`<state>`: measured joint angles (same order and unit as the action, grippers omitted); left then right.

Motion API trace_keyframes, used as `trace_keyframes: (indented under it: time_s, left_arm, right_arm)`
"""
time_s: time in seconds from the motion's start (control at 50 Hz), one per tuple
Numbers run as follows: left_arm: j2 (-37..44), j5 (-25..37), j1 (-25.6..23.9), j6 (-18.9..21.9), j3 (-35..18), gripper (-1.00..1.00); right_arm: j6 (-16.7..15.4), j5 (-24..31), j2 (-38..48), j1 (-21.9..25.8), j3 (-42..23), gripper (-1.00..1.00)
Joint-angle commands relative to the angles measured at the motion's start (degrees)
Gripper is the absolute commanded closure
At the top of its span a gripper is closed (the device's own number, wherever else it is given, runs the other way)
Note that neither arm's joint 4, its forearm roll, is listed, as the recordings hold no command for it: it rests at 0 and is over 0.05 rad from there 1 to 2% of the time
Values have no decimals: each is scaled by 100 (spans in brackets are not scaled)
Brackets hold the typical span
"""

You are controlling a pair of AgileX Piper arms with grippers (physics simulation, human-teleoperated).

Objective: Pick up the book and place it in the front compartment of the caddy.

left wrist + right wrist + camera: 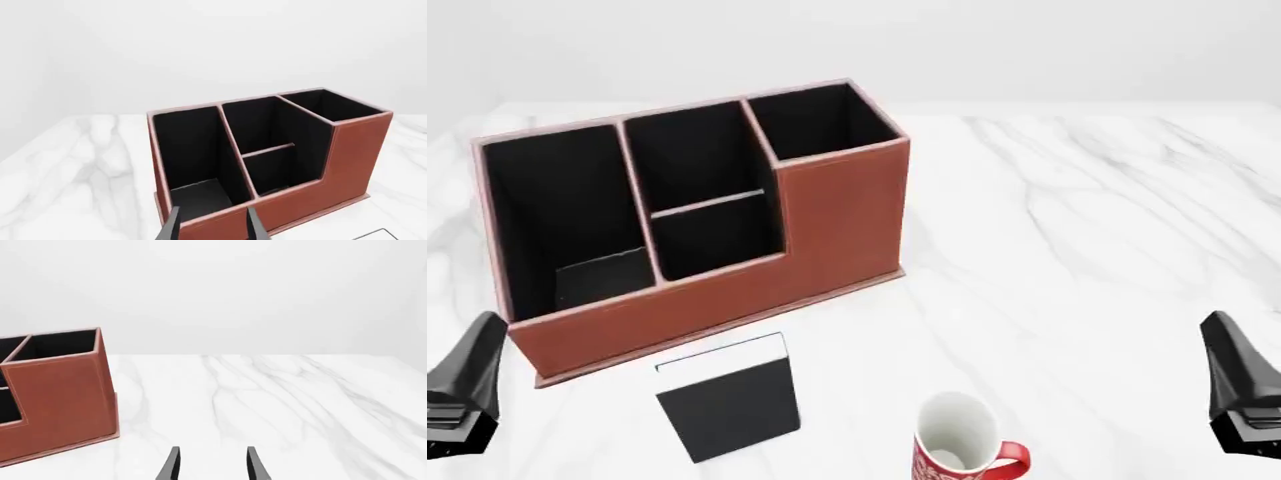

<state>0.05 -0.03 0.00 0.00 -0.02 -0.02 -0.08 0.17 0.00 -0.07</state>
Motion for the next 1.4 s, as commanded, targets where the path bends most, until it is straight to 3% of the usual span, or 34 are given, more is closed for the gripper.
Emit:
trace_keyframes:
  time_s: [0.02,0.38,0.46,0.72,0.76,0.78,0.84,0.88,0.9,0.94,1.0,1.12,1.24,1.28,1.4]
  left_arm:
    - [57,-30,0,1,-20,-100]
    - [173,-161,2,0,-9,-100]
    - [5,-83,-236,172,-31,-100]
    - [26,71,-166,310,-204,-100]
    - [647,-196,-193,65,-196,-100]
    - [546,-90,-374,-153,-277,-100]
    - [794,14,-306,-48,-464,-100]
    - [973,123,-533,-145,-710,-100]
    - [1300,125,-362,-52,-846,-100]
    - [1293,293,-572,-19,-1045,-100]
    - [1359,637,-509,113,-1393,-100]
    - [1851,890,-429,215,-1717,-100]
    - [1738,1647,-724,235,-2290,-100]
    - [2048,1809,-558,540,-2425,-100]
    - [2070,2406,-880,627,-2940,-100]
  right_arm:
    - [-5,-27,45,0,-14,-100]
    - [-9,-38,60,-1,-18,-100]
    - [-10,-38,61,-1,-18,-100]
    - [-13,-38,59,1,-18,-100]
    - [-9,-39,62,-2,-18,-100]
    - [-11,-38,61,-1,-18,-100]
    - [-4,-38,59,-3,-18,-100]
    - [-8,-38,61,-2,-18,-100]
    - [-11,-39,64,-2,-18,-100]
    - [-12,-40,66,-1,-18,-100]
    - [-10,-39,61,-1,-18,-100]
    - [-10,-39,61,-1,-18,-100]
    - [-11,-38,61,-1,-18,-100]
    - [-11,-39,62,0,-18,-100]
    - [-10,-39,63,-1,-18,-100]
